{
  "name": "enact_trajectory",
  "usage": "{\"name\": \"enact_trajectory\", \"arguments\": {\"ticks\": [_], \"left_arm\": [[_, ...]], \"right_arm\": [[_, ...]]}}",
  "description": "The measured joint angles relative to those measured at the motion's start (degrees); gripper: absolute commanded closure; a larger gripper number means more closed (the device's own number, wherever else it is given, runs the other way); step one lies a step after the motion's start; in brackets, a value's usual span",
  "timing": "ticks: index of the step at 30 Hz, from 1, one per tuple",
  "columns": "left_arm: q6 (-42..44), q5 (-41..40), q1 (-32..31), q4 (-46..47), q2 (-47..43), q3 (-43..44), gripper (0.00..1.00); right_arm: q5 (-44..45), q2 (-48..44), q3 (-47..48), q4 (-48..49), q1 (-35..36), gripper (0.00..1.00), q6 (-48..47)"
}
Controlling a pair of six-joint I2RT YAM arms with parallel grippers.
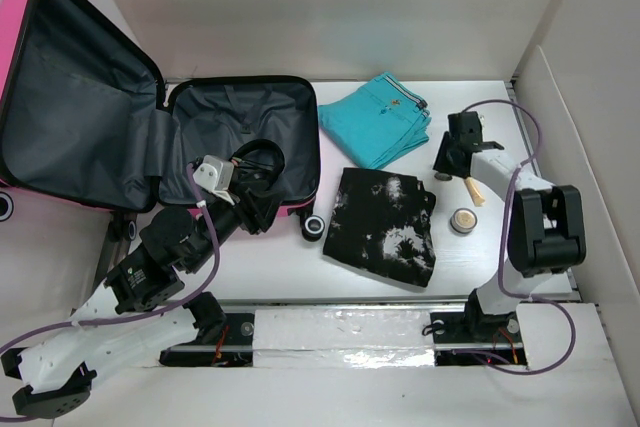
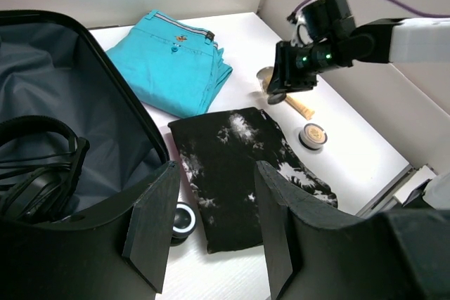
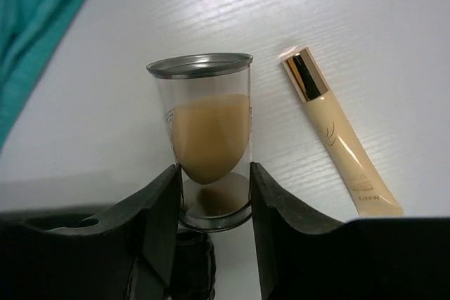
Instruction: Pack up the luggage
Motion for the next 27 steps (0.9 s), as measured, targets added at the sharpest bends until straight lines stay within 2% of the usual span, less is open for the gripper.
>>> {"name": "enact_trajectory", "arguments": {"ticks": [4, 7, 9, 12, 13, 14, 16, 17, 19, 22, 24, 25, 26, 27], "left_arm": [[0.00, 0.00, 0.00, 0.00, 0.00, 0.00, 0.57], [0.00, -0.02, 0.00, 0.00, 0.00, 0.00, 0.57], [0.00, -0.02, 0.00, 0.00, 0.00, 0.00, 0.57], [0.00, -0.07, 0.00, 0.00, 0.00, 0.00, 0.57], [0.00, -0.11, 0.00, 0.00, 0.00, 0.00, 0.57], [0.00, -0.13, 0.00, 0.00, 0.00, 0.00, 0.57], [0.00, -0.26, 0.00, 0.00, 0.02, 0.00, 0.57], [0.00, -0.31, 0.00, -0.02, 0.02, 0.00, 0.57], [0.00, -0.42, 0.00, -0.02, 0.02, 0.00, 0.57], [0.00, -0.42, 0.00, -0.02, -0.11, 0.00, 0.57], [0.00, -0.39, 0.00, -0.02, -0.33, 0.00, 0.57], [0.00, -0.35, 0.00, 0.00, -0.42, 0.00, 0.57], [0.00, -0.33, 0.00, 0.02, -0.46, 0.00, 0.57], [0.00, -0.17, 0.00, 0.02, -0.48, 0.00, 0.57]], "right_arm": [[-0.24, -7.93, -0.46, -0.15, 3.91, 0.66, 0.37], [-1.88, -13.29, 0.17, 1.40, 10.84, 0.66, 1.33], [-4.48, -13.81, 2.34, 2.82, 16.68, 0.66, 2.45], [-9.62, -9.18, 9.05, 6.43, 24.76, 0.65, 4.81], [-11.67, -6.49, 12.59, 7.50, 27.19, 0.59, 5.86], [-13.94, -3.43, 16.24, 9.35, 29.20, 0.41, 6.99], [-19.02, 1.77, 22.62, 12.83, 31.93, 0.23, 9.42], [-20.85, 3.52, 24.83, 14.23, 32.74, 0.07, 10.71], [-24.83, 5.53, 27.39, 17.75, 33.05, 0.05, 12.85], [-27.58, 3.69, 25.35, 20.98, 30.95, 0.10, 14.80], [-27.28, -0.83, 19.54, 22.86, 28.30, 0.21, 15.02], [-26.51, -3.72, 15.98, 22.99, 26.64, 0.29, 14.99], [-25.00, -6.62, 12.48, 23.02, 24.87, 0.56, 14.75], [-23.04, -9.62, 8.92, 23.15, 22.84, 0.62, 14.23]]}}
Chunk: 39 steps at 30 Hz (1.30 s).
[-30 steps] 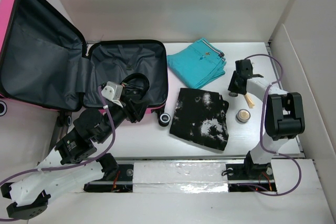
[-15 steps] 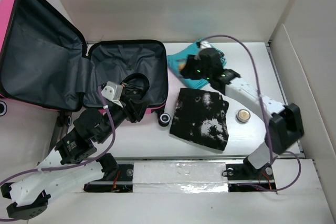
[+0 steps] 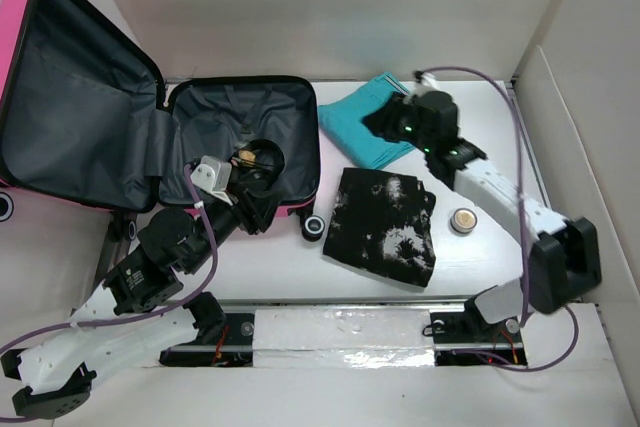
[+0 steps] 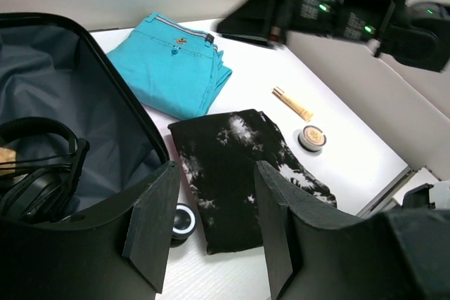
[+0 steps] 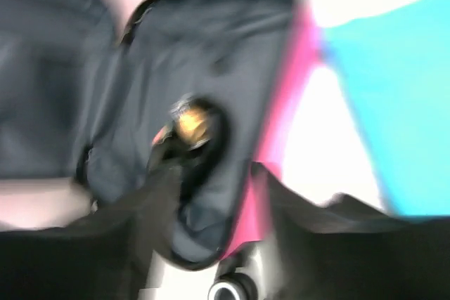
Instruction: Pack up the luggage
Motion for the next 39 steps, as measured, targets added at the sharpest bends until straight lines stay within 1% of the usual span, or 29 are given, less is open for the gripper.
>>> {"name": "enact_trajectory", "arguments": {"ticks": [1, 2, 4, 6, 7, 8, 9, 11, 13, 16, 19, 20, 23, 26, 31, 32, 33, 34, 35, 38, 39], "left_arm": [[0.00, 0.04, 0.00, 0.00, -0.02, 0.00, 0.57], [0.00, 0.09, 0.00, 0.00, -0.04, 0.00, 0.57], [-0.02, 0.22, 0.00, 0.02, -0.15, 0.00, 0.57], [0.00, 0.26, 0.00, 0.02, -0.26, 0.00, 0.57], [0.00, 0.35, 0.00, 0.07, -0.31, 0.00, 0.57], [0.00, 0.44, 0.00, 0.09, -0.31, 0.00, 0.57], [0.00, 0.50, 0.00, 0.11, -0.31, 0.00, 0.57], [-0.02, 0.74, 0.00, 0.13, -0.31, 0.00, 0.57], [0.00, 0.94, 0.00, 0.13, -0.31, 0.00, 0.57], [0.00, 1.16, 0.00, 0.13, -0.33, 0.00, 0.57], [0.00, 1.29, 0.00, 0.13, -0.39, 0.00, 0.57], [0.00, 1.31, 0.00, 0.13, -0.48, 0.00, 0.57], [0.00, 1.49, 0.00, 0.13, -0.87, 0.00, 0.57], [0.00, 1.57, 0.00, 0.15, -1.49, 0.00, 0.57], [-0.02, 1.99, 0.00, 0.33, -3.26, 0.00, 0.57], [-0.02, 2.14, 0.00, 0.35, -3.56, 0.00, 0.57], [-0.02, 2.29, 0.00, 0.33, -3.76, 0.00, 0.57], [-0.02, 2.54, 0.00, 0.33, -3.91, 0.00, 0.57], [-0.02, 2.71, 0.00, 0.33, -4.09, 0.00, 0.57], [-0.02, 3.02, 0.00, 0.35, -4.74, 0.00, 0.57], [-0.02, 3.02, 0.00, 0.33, -5.01, 0.00, 0.57]], "right_arm": [[2.23, -3.10, -3.76, -0.02, -2.16, 0.66, -0.07], [5.27, -5.73, -6.80, -0.81, -4.07, 0.74, -0.24], [12.04, -11.15, -13.57, -2.23, -9.57, 0.74, -1.03], [17.66, -14.01, -17.99, -4.90, -14.58, 0.61, -1.49], [20.15, -14.56, -19.69, -6.01, -17.29, 0.52, -1.73], [21.55, -14.67, -21.07, -6.93, -19.69, 0.35, -2.12], [22.58, -14.34, -22.40, -7.74, -22.25, 0.29, -2.38], [23.06, -12.81, -24.17, -9.35, -26.47, 0.26, -3.26], [23.04, -9.81, -24.48, -10.82, -29.55, 0.26, -4.09], [22.49, -5.11, -24.24, -11.98, -31.74, 0.25, -5.35], [22.27, -1.09, -22.45, -14.10, -32.24, 0.26, -6.71], [22.23, 0.20, -21.42, -14.62, -32.33, 0.28, -7.13], [21.94, 6.60, -15.19, -16.81, -32.87, 0.31, -8.55], [21.57, 12.17, -10.78, -17.94, -33.16, 0.37, -9.88], [21.70, 15.17, -9.49, -21.46, -33.07, 0.39, -10.88], [21.66, 15.28, -9.07, -22.12, -33.07, 0.45, -11.08], [21.53, 15.41, -8.46, -22.99, -33.05, 0.47, -11.37], [21.44, 15.50, -7.98, -23.58, -33.05, 0.53, -11.65], [21.29, 15.61, -7.45, -24.24, -33.03, 0.69, -11.96], [21.07, 15.74, -6.38, -25.79, -32.92, 0.84, -12.85], [21.11, 15.74, -6.34, -25.99, -32.92, 0.86, -13.05]]}}
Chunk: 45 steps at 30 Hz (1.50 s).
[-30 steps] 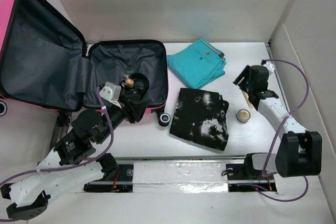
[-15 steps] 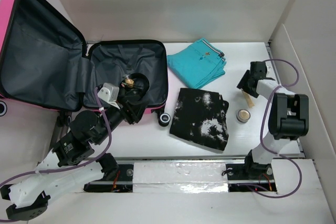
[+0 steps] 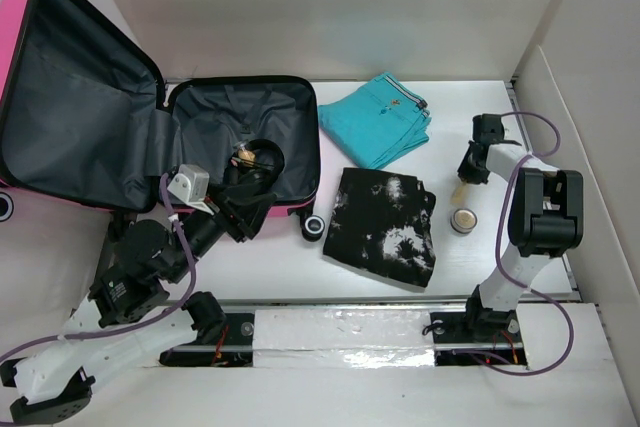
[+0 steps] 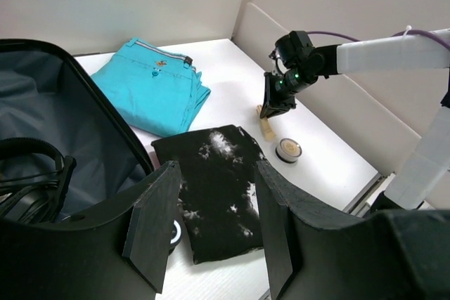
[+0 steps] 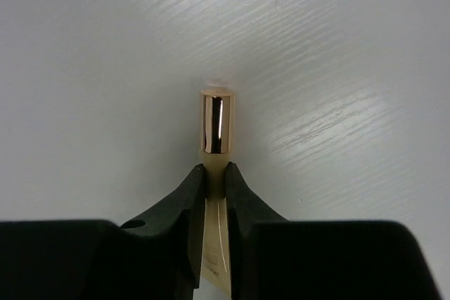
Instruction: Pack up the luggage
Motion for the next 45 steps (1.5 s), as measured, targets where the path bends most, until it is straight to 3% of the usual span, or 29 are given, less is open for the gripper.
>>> {"name": "enact_trajectory", "arguments": {"ticks": [6, 12, 16, 20, 22, 23, 24, 26, 28, 31, 34, 35, 36, 38, 40, 43, 44, 45], "left_arm": [[0.00, 0.00, 0.00, 0.04, -0.79, 0.00, 0.57], [0.00, -0.02, 0.00, 0.00, -0.79, 0.00, 0.57], [0.00, -0.07, 0.00, 0.00, -0.79, 0.00, 0.57], [0.02, -0.26, 0.00, 0.00, -0.74, 0.00, 0.57], [0.02, -0.48, 0.00, 0.00, -0.66, 0.00, 0.57], [0.00, -0.52, 0.00, 0.00, -0.59, 0.00, 0.57], [0.00, -0.63, 0.00, 0.00, -0.50, 0.00, 0.57], [0.02, -0.87, 0.00, -0.02, -0.33, 0.00, 0.57], [0.02, -1.16, 0.00, -0.04, -0.28, 0.00, 0.57], [0.02, -1.40, 0.00, -0.02, -0.31, 0.00, 0.57], [0.00, -1.31, 0.00, 0.00, -0.46, 0.00, 0.57], [0.00, -1.27, 0.02, 0.00, -0.48, 0.00, 0.57], [0.00, -1.25, 0.02, 0.00, -0.48, 0.00, 0.57], [0.00, -1.03, 0.04, 0.00, -0.50, 0.00, 0.57], [0.02, -0.68, 0.07, 0.00, -0.50, 0.00, 0.57], [0.02, -0.20, 0.09, 0.00, -0.50, 0.00, 0.57], [0.00, -0.13, 0.09, 0.00, -0.50, 0.00, 0.57], [0.00, -0.04, 0.09, 0.00, -0.50, 0.00, 0.57]], "right_arm": [[1.44, -1.86, -0.59, -0.66, 1.11, 0.86, -0.11], [-0.63, -14.40, -1.51, -0.07, 5.40, 0.85, 1.01], [-6.08, -19.89, -0.81, 3.63, 16.46, 0.87, 3.91], [-14.25, -15.69, 5.20, 9.14, 30.88, 0.90, 9.14], [-17.62, -9.86, 13.66, 10.19, 36.37, 0.77, 11.54], [-19.21, -6.34, 18.78, 11.87, 38.64, 0.48, 12.63], [-20.70, -3.28, 23.47, 13.90, 40.52, 0.36, 13.92], [-23.65, 1.55, 31.01, 17.88, 42.99, 0.22, 16.11], [-26.38, 3.37, 33.53, 22.82, 43.74, 0.22, 18.23], [-27.78, 0.90, 28.83, 27.28, 42.14, 0.26, 20.48], [-26.01, -6.99, 16.04, 28.22, 37.88, 0.46, 20.52], [-24.68, -10.47, 11.08, 27.89, 35.93, 0.64, 20.15], [-22.60, -14.43, 5.88, 27.02, 34.12, 0.72, 19.52], [-16.72, -23.02, -3.48, 23.52, 30.34, 0.78, 19.34], [-9.25, -31.32, -10.69, 19.43, 27.17, 0.77, 18.82], [0.48, -43.41, -19.65, 12.44, 21.35, 0.47, 18.78], [2.95, -46.51, -22.16, 10.56, 19.37, 0.30, 18.75], [4.94, -48.96, -24.39, 9.01, 17.22, 0.23, 18.91]]}}
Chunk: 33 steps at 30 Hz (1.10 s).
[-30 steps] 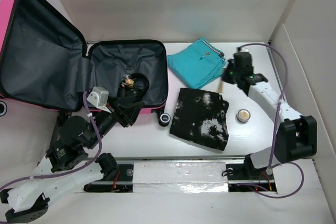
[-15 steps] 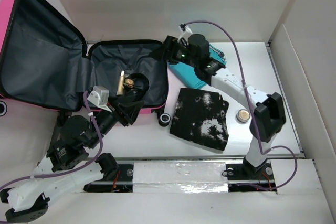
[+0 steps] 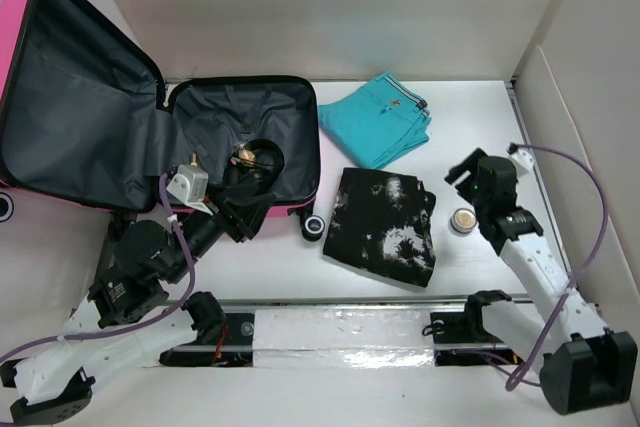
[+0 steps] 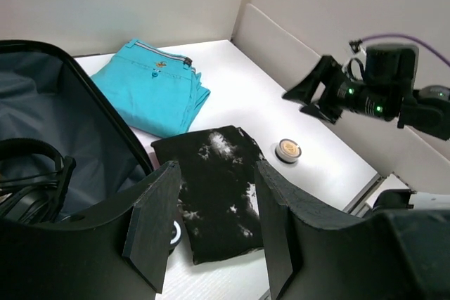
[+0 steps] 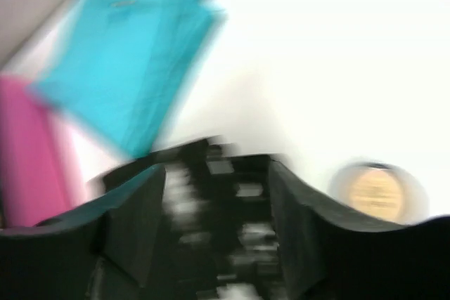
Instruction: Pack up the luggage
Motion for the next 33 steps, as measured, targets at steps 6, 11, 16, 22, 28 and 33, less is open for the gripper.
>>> {"name": "enact_trajectory", "arguments": {"ticks": [6, 11, 16, 22, 28, 33], "left_arm": [[0.00, 0.68, 0.04, 0.00, -0.04, 0.00, 0.57], [0.00, 1.31, 0.04, 0.02, -1.51, 0.00, 0.57], [-0.04, 1.81, 0.04, 0.20, -3.21, 0.00, 0.57], [-0.11, 2.86, 0.04, 0.26, -3.67, 0.00, 0.57], [-0.22, 3.04, 0.04, 0.35, -5.95, 0.00, 0.56], [-0.24, 3.02, 0.04, 0.52, -7.74, 0.00, 0.56]], "right_arm": [[1.11, -1.22, -6.86, -5.92, -14.49, 0.00, -0.61], [-2.86, 4.15, -6.97, -6.97, -17.77, 0.00, -1.64], [-7.17, 12.17, -6.14, -7.45, -17.46, 0.00, -3.54], [-9.70, 18.78, -4.59, -7.82, -16.26, 0.05, -4.68], [-10.29, 24.65, -1.46, -9.57, -15.72, 0.32, -5.53], [-8.70, 26.56, 0.74, -10.86, -12.94, 0.46, -5.53]]}}
